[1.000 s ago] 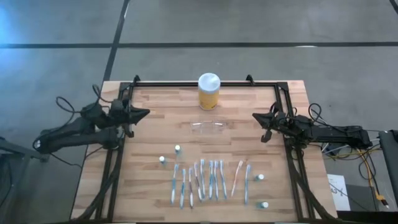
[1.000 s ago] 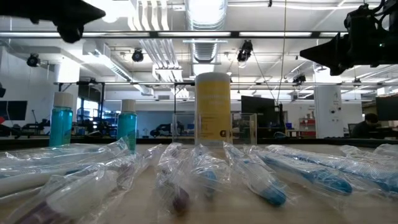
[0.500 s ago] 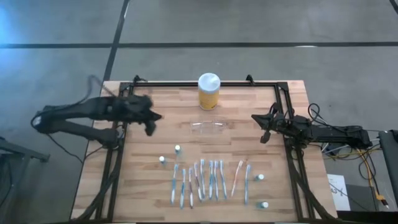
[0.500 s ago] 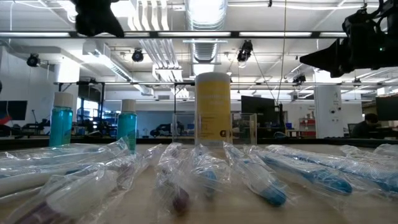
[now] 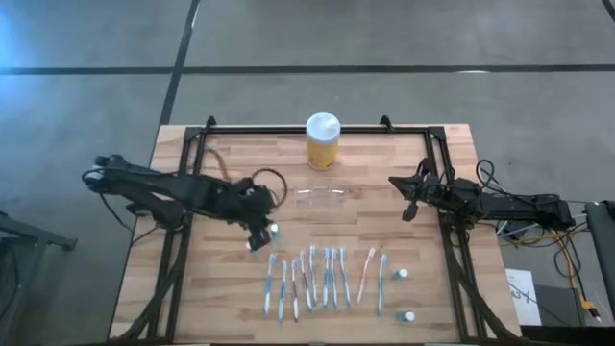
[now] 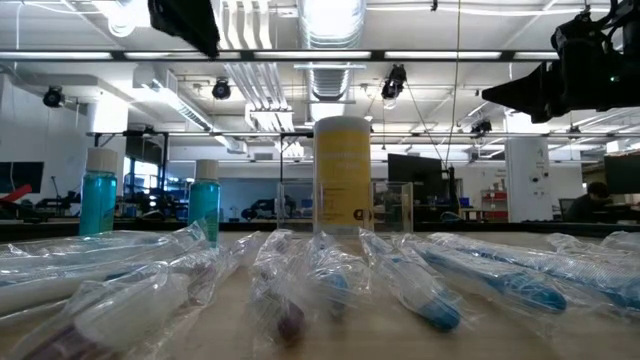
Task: Pick & Place toothbrushing station
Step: Put the blue mouthwash into the transparent organizer
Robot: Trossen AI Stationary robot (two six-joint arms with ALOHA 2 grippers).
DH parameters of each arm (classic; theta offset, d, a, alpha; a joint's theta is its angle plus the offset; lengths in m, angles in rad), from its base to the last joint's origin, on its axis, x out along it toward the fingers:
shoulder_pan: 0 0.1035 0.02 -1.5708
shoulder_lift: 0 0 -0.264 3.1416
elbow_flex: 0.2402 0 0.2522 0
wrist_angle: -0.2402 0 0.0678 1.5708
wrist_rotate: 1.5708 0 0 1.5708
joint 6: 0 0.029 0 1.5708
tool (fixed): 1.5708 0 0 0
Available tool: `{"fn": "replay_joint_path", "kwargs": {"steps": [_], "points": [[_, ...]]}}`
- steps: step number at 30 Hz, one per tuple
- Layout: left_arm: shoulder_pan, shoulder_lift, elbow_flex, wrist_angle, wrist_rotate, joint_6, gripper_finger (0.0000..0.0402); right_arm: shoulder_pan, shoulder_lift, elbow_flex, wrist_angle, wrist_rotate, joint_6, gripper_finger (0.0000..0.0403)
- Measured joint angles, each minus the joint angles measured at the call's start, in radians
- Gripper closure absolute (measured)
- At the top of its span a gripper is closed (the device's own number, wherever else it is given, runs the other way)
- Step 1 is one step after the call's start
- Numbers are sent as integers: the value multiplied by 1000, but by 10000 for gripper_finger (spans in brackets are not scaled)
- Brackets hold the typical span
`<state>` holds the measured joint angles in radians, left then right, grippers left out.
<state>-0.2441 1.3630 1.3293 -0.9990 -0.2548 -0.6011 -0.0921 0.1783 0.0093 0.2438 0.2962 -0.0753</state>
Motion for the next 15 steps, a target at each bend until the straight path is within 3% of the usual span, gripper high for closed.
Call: {"fn": "replay_joint_path", "kwargs": {"steps": [7,15], "points": [[26,181,110,-183,32,-192,153,0,0,0,0,0,21,394],[48,353,273,-350,86,-206,119,0,0,0,0,0,23,394]]}}
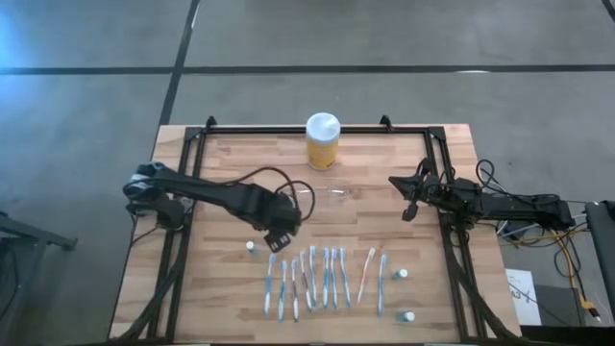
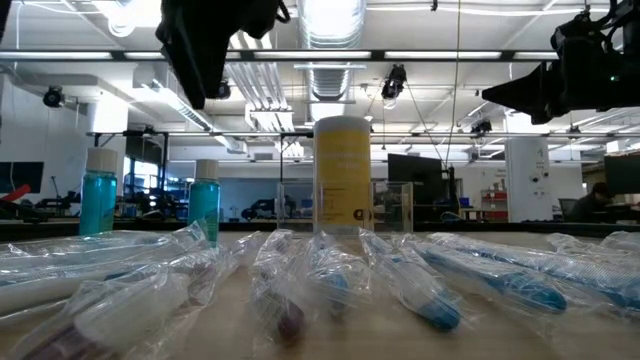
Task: Pick & Place toothbrushing station
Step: Put the blue mouthwash into the transparent organizer
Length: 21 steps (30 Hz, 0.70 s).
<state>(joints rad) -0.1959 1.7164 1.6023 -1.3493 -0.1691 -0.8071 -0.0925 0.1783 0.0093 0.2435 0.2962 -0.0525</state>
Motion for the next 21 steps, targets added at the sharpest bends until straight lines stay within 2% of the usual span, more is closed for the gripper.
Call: {"fn": "replay_joint_path", "kwargs": {"steps": [13,21], "points": [[15,86,4,20,-5,23,121,0,0,0,-19,-5,-7,394],[14,70,-61,41,28,-106,122,0,0,0,-16,-7,0,394]]}}
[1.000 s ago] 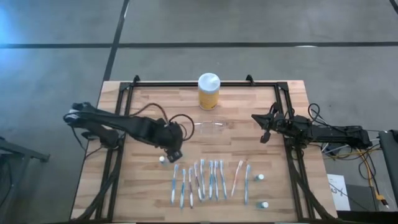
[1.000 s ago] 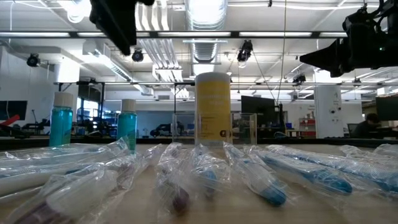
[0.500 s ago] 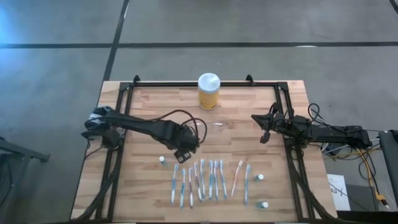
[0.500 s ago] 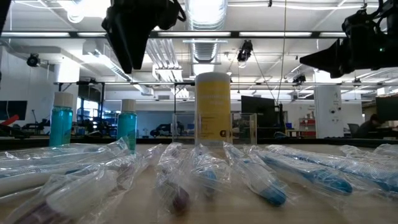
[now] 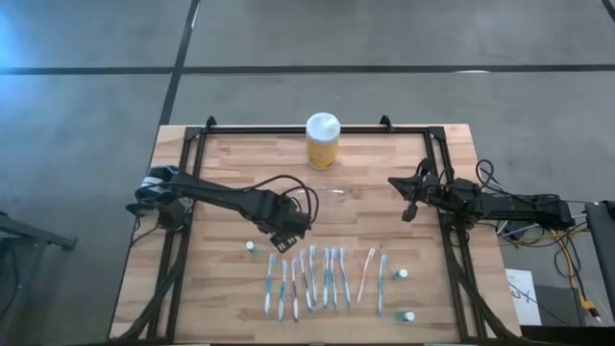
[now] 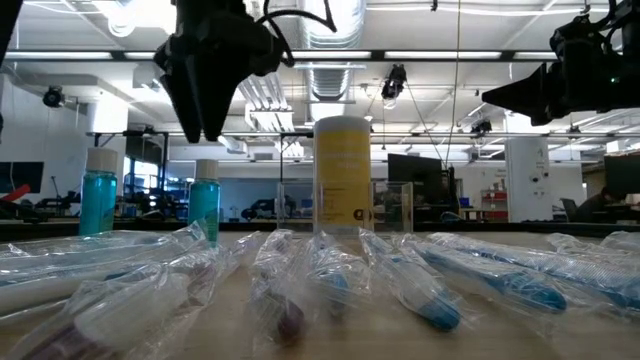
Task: Pick & Place toothbrushing station
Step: Put the blue mouthwash into the transparent organizer
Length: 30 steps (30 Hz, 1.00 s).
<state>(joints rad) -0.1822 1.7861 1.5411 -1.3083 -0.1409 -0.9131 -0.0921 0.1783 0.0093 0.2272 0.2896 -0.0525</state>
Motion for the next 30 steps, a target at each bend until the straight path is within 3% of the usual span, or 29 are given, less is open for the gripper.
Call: {"fn": "replay_joint_path", "kwargs": {"steps": [10,30], "points": [[19,-3,-64,149,58,67,120,0,0,0,1,-1,-7,394],[26,-3,-107,148,51,49,122,0,0,0,3,-1,-11,394]]}}
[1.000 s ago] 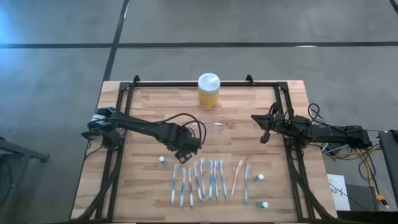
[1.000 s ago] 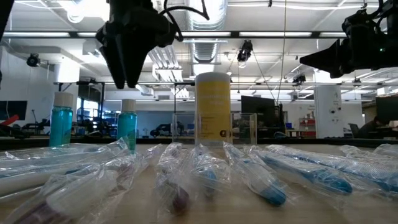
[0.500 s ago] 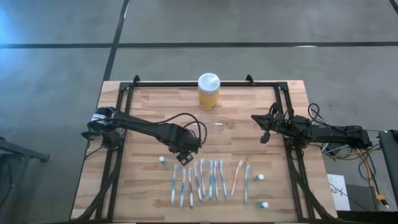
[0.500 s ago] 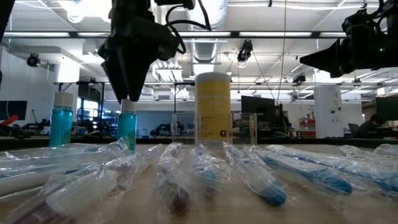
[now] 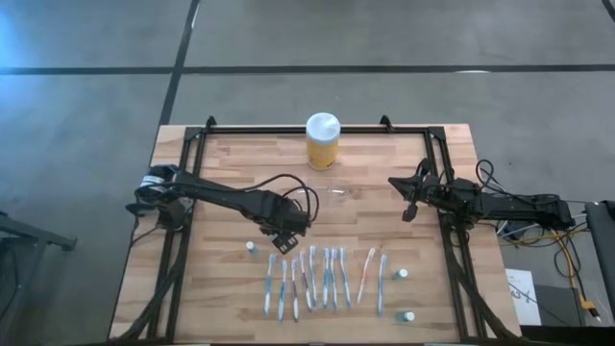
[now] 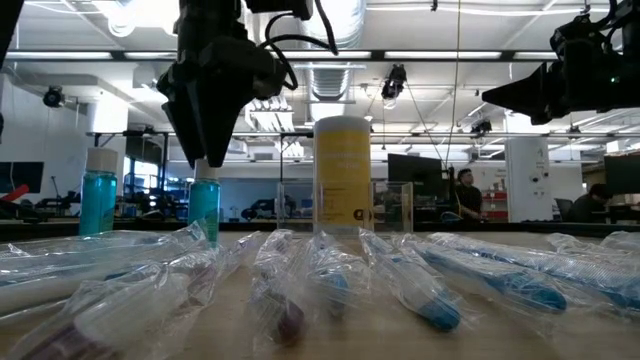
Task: Pick & Place toothbrushing station
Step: Put the blue mouthwash into the transparent organizer
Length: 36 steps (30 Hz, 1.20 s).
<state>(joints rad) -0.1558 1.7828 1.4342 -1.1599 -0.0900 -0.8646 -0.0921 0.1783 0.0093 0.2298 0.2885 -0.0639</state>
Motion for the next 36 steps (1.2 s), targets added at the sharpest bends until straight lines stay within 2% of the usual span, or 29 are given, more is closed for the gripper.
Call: {"fn": "replay_joint_path", "kwargs": {"steps": [17,29,36], "points": [[17,0,-42,47,6,26,129,0,0,1,12,1,-20,394],[18,-1,-47,61,18,32,204,0,0,1,12,1,-23,394],[18,-1,-47,63,17,42,232,0,0,1,11,1,-23,394]]}}
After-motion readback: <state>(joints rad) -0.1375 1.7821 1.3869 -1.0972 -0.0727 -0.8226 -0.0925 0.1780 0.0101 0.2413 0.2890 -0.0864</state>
